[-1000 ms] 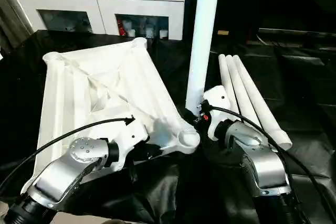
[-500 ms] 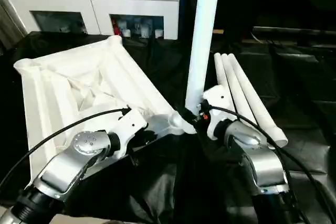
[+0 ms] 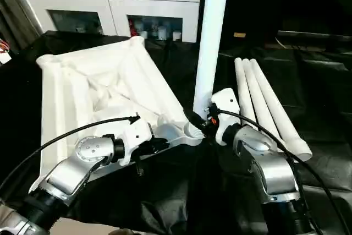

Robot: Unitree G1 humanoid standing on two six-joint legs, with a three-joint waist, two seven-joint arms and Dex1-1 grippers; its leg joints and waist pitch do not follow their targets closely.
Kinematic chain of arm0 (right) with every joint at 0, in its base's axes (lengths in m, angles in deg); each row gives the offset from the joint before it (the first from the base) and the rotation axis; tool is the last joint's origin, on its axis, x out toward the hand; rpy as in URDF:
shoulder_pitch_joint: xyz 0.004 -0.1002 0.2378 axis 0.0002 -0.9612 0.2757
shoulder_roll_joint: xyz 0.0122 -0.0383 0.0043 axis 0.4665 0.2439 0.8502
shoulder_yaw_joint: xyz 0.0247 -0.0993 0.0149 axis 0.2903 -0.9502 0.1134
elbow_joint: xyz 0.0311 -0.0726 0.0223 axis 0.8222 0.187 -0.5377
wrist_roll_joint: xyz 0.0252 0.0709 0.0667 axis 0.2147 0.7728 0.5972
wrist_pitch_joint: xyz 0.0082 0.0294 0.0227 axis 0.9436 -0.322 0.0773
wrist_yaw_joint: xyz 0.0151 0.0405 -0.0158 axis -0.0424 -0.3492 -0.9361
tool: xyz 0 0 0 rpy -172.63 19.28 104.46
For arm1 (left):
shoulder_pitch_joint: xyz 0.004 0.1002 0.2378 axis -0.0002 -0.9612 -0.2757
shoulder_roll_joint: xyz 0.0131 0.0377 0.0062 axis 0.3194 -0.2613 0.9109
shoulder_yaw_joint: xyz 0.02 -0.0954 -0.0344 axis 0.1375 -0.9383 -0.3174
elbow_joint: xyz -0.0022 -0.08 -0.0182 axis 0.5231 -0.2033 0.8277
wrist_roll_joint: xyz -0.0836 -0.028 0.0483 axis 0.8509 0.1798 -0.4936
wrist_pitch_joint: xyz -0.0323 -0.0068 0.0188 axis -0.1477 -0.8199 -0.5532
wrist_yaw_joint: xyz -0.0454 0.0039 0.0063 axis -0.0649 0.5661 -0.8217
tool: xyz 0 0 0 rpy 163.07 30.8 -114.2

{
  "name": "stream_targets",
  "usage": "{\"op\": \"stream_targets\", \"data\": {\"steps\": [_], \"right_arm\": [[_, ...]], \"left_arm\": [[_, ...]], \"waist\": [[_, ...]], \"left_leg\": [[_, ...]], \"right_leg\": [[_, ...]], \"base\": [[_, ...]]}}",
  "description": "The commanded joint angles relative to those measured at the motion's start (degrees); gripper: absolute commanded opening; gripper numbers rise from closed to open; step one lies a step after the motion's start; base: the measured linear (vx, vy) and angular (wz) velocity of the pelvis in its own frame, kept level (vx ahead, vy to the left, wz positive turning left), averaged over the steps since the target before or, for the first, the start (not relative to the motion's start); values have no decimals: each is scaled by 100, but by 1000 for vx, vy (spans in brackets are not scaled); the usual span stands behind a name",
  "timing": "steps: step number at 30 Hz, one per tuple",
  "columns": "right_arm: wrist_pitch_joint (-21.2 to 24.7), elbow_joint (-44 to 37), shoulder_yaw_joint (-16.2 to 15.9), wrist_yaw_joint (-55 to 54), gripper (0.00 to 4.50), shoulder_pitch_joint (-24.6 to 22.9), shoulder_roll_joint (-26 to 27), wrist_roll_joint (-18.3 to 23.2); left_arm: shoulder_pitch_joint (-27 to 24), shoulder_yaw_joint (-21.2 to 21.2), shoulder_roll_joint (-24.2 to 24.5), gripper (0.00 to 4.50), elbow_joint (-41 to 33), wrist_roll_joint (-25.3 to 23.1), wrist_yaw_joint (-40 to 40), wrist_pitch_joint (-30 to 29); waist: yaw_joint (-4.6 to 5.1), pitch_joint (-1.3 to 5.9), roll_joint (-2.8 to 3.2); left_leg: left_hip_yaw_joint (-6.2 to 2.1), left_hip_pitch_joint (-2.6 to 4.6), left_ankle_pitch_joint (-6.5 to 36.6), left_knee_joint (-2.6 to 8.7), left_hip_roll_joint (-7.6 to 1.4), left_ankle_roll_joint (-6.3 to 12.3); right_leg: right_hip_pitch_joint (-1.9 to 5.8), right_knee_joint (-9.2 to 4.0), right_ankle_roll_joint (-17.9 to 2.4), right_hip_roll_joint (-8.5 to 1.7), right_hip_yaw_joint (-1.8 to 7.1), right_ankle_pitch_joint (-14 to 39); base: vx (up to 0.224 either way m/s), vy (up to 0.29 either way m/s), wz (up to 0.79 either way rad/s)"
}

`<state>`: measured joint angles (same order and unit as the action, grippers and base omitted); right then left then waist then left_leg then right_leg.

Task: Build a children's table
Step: Insert table leg to table base

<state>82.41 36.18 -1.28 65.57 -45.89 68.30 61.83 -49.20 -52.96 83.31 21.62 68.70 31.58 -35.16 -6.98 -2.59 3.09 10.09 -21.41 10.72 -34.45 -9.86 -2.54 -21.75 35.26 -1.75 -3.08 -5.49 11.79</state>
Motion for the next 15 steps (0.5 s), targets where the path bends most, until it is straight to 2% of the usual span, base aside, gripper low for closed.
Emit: {"op": "stream_targets", "data": {"steps": [1,2,3,4,6,7,8,9,10,11,15], "right_arm": [[35,74,16,124,191,179,55,194],[106,108,24,215,191,208,74,284],[141,124,30,260,191,222,83,327],[221,154,-3,421,191,243,59,406],[270,179,-41,551,191,257,29,451],[288,208,-63,619,191,268,11,466],[301,244,-85,673,191,281,-5,468],[290,345,-128,748,191,317,-31,437],[206,562,-201,818,191,392,-62,335],[206,562,-201,818,191,392,-62,335],[84,892,-243,879,191,537,-67,251]], "left_arm": [[100,56,29,0,209,-71,-117,-43],[109,43,39,0,222,-54,-157,-114],[117,35,41,0,243,-48,-182,-132],[114,18,63,0,251,-10,-256,-230],[106,13,94,0,248,16,-327,-280],[100,15,120,0,245,22,-376,-276],[96,12,138,0,247,27,-408,-275],[93,5,163,0,246,40,-455,-289],[86,24,234,0,225,45,-561,-358],[86,24,234,0,225,45,-561,-358],[95,60,342,0,148,66,-785,-524]], "waist": [[21,341,-52],[24,340,-72],[23,340,-66],[20,335,-100],[17,337,-78],[21,340,-128],[13,341,-115],[19,346,-150],[21,346,-160],[26,348,-145],[42,338,-169]], "left_leg": [[-169,93,1033,382,-372,197],[-166,89,1055,386,-375,192],[-171,88,1056,384,-375,190],[-164,90,1032,386,-378,208],[-172,77,985,388,-384,220],[-166,79,971,391,-386,228],[-168,73,882,388,-384,243],[-158,66,858,382,-383,253],[-161,65,836,386,-384,256],[-166,63,820,386,-380,248],[-154,74,880,392,-383,225]], "right_leg": [[225,-534,-667,-624,390,1538],[229,-544,-660,-630,391,1614],[232,-537,-659,-633,391,1643],[226,-549,-640,-634,395,1688],[231,-538,-653,-638,392,1672],[230,-540,-650,-632,390,1652],[225,-516,-675,-640,393,1590],[232,-514,-675,-641,394,1554],[233,-505,-692,-645,391,1537],[232,-497,-716,-644,384,1528],[222,-512,-730,-646,394,1534]], "base": [[0,0,0],[0,0,0],[0,0,0],[0,0,0],[0,0,0],[0,0,0],[0,0,0],[0,0,0],[0,0,0],[0,0,0],[0,0,0]]}}
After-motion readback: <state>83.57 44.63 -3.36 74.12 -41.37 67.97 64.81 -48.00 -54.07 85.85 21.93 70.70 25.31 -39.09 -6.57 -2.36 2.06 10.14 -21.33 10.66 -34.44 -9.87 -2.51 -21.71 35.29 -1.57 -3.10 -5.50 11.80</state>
